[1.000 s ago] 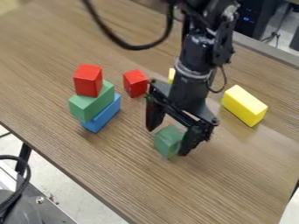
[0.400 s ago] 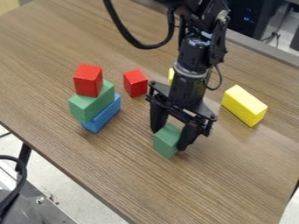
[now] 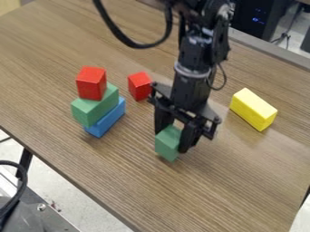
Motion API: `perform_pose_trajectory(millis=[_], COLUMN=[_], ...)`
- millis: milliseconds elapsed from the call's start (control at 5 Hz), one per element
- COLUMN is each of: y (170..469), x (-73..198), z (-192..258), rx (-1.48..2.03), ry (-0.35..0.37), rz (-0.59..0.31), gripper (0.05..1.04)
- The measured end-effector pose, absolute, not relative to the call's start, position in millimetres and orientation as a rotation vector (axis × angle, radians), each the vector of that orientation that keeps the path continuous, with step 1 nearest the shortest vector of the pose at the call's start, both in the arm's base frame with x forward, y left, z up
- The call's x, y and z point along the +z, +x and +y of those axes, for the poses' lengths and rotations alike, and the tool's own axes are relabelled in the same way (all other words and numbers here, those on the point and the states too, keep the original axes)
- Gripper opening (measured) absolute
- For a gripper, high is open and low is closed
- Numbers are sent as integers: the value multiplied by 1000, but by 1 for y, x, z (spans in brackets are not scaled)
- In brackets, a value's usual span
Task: Put the green cube on top of the tower
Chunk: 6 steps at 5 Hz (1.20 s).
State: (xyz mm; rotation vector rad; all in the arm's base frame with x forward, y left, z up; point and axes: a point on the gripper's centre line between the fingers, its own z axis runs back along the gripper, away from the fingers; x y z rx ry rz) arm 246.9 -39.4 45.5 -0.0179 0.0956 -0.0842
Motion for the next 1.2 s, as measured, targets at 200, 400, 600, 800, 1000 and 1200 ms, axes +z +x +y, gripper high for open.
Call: perform_pose_trajectory(millis=[200, 400, 600, 800, 1000, 1200], y=[251, 250, 252, 256, 265, 270], x=[68, 94, 107, 122, 138, 148], z=[-40, -34, -22, -5, 17, 33], rx=[-100, -105, -53, 29, 119, 194], ry=[-22, 3, 5, -8, -35, -65], rz=[11, -67, -117, -162, -190, -209], gripper=[576, 576, 576, 576, 576, 576])
